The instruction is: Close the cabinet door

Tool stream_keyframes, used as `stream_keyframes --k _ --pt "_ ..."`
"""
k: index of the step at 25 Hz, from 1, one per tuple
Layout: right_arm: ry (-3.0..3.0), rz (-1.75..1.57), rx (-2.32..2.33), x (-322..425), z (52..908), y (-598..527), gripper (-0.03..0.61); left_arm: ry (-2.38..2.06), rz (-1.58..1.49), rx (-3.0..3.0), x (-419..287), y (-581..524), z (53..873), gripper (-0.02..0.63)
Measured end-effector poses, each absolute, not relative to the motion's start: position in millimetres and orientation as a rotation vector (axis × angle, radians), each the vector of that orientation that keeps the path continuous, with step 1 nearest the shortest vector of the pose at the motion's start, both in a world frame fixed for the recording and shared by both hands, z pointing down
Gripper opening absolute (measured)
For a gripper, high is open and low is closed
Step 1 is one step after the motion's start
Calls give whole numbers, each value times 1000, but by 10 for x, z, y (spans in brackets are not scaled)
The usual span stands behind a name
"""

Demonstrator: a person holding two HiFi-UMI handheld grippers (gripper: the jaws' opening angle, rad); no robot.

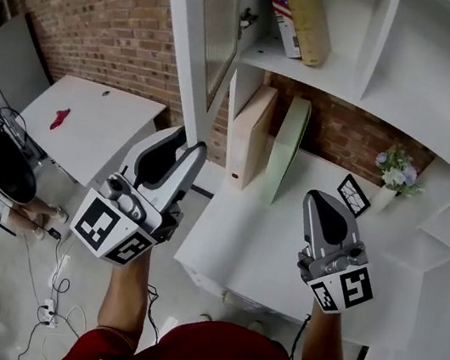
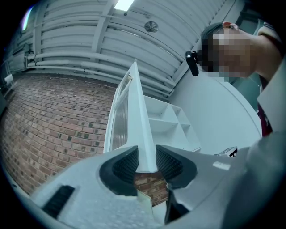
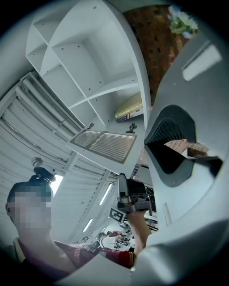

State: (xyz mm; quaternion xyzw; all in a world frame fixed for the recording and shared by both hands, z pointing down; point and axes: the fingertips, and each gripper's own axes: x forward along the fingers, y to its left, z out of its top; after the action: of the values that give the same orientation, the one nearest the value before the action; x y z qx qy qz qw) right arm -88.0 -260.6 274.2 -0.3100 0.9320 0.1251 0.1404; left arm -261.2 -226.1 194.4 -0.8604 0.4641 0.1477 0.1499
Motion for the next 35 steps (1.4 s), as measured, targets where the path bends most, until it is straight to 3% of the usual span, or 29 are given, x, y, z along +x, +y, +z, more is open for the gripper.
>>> stream_keyframes --k 31,33,35 --pt "2610 355 -1097 612 2838 -2839 14 1391 349 -2437 -999 -3275 1978 146" --pt "2606 354 -1105 689 2843 -2870 13 1433 363 -2409 -1021 -3417 1943 89" --pt "2602 351 -1114 763 2854 -2911 13 1461 381 -2400 -1063 -3549 1911 82"
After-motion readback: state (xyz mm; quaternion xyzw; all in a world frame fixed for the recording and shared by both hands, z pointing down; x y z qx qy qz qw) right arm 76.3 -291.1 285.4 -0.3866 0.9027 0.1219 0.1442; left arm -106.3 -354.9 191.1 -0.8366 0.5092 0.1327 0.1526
